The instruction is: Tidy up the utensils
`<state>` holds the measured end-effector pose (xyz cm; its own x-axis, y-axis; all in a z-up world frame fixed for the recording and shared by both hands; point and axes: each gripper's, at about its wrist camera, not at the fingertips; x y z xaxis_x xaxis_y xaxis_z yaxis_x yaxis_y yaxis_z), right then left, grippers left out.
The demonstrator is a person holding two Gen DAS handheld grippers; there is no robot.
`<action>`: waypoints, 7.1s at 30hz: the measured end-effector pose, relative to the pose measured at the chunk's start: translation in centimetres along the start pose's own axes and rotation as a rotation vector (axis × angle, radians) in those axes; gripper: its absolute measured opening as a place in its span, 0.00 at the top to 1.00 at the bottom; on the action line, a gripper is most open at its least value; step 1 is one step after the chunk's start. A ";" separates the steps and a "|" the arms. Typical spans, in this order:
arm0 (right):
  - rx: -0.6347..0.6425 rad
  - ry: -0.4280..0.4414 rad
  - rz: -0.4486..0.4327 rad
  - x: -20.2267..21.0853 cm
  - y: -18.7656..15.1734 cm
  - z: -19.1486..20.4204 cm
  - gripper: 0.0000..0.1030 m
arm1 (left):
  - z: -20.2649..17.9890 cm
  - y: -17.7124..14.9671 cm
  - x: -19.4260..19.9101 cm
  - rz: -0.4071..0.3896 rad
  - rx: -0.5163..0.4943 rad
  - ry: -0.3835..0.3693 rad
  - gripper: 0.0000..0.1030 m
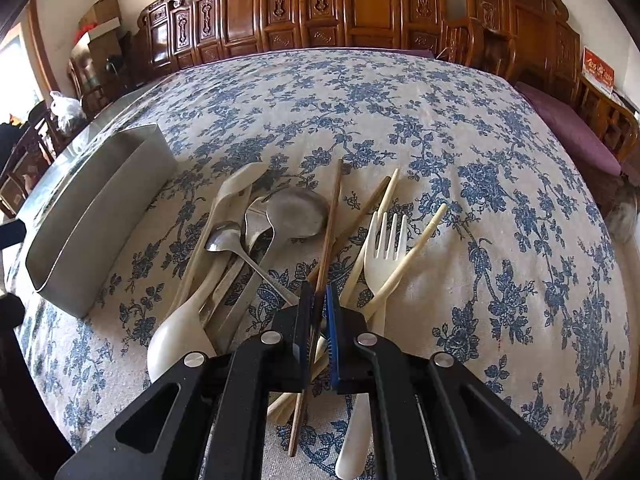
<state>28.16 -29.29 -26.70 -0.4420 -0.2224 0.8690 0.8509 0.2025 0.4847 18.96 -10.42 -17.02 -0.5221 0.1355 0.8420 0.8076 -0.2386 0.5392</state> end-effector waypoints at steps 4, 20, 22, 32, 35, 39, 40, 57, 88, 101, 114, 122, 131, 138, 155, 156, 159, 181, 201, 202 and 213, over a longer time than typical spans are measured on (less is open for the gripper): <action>-0.025 0.020 -0.005 0.3 0.1 -0.5 0.94 | -0.7 0.3 -0.3 0.003 -0.015 0.005 0.18; -0.148 0.022 -0.146 3.4 0.6 -3.4 0.94 | -1.7 4.3 -6.1 0.085 -0.022 -0.030 0.48; -0.148 0.019 -0.148 3.3 0.6 -3.5 0.94 | -1.7 4.8 -7.3 0.103 -0.012 -0.048 0.58; -0.130 0.034 -0.143 2.7 1.2 -2.8 0.94 | -1.2 5.7 -12.3 0.191 0.080 -0.107 0.78; -0.131 0.042 -0.143 2.7 1.3 -2.7 0.94 | -0.9 5.6 -12.7 0.187 0.090 -0.090 0.92; -0.126 0.048 -0.142 2.6 1.5 -2.5 0.94 | -0.5 5.8 -12.4 0.181 0.098 -0.093 0.93; -0.124 0.047 -0.143 2.7 1.5 -2.4 0.94 | -0.5 5.7 -12.1 0.169 0.092 -0.083 0.93; -0.046 0.069 -0.161 3.9 2.6 2.6 0.94 | 2.4 5.3 -3.7 0.000 0.038 -0.047 0.93; 0.079 0.182 -0.161 4.4 2.6 11.6 0.94 | 14.1 0.8 -5.3 0.084 0.181 0.021 0.92; 0.077 0.256 -0.146 4.7 3.1 14.6 0.94 | 16.2 1.0 -0.3 -0.036 0.185 0.050 0.80; 0.038 0.289 -0.090 1.9 5.9 18.9 0.94 | 18.5 0.9 1.1 -0.070 0.216 0.081 0.80; 0.029 0.284 -0.043 -0.7 5.8 20.0 0.94 | 18.8 0.7 0.8 -0.062 0.218 0.087 0.80; 0.046 0.264 -0.023 -2.1 5.2 20.6 0.93 | 18.7 0.7 0.7 -0.059 0.217 0.090 0.80; 0.060 0.293 -0.059 -1.0 5.4 19.8 0.92 | 18.6 0.7 0.5 -0.056 0.219 0.093 0.80; 0.074 0.066 -0.192 8.1 5.0 8.3 0.92 | 13.5 1.3 1.0 -0.100 0.155 0.000 0.80; 0.073 0.047 -0.184 8.0 4.8 7.4 0.92 | 13.0 1.3 1.0 -0.103 0.150 -0.005 0.80; 0.055 0.004 -0.161 7.4 3.9 5.2 0.92 | 11.7 1.3 1.0 -0.107 0.135 -0.024 0.80; 0.066 -0.029 0.020 -0.6 0.8 2.3 0.67 | 4.3 0.3 -0.3 -0.098 0.035 -0.087 0.80; 0.156 -0.007 0.020 -0.4 0.6 3.5 0.95 | 2.6 -0.2 -1.1 -0.081 0.003 -0.094 0.80; 0.156 -0.001 0.017 -0.3 0.6 3.6 0.96 | 2.5 -0.2 -1.1 -0.081 0.001 -0.094 0.80; 0.008 0.064 -0.084 2.1 1.6 0.6 0.98 | 0.9 -0.2 -1.3 -0.073 -0.014 -0.100 0.73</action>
<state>28.39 -28.85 -24.06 -0.4925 -0.2993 0.8172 0.8091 0.1884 0.5566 19.76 -9.73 -18.24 -0.5486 0.2485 0.7983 0.7642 -0.2382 0.5994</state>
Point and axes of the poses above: each gripper's, at about its wrist camera, not at the fingertips, and x roughly against the way its jaws point, z to its left, y to its top, and after that the axes turned 6 degrees about z, right-handed
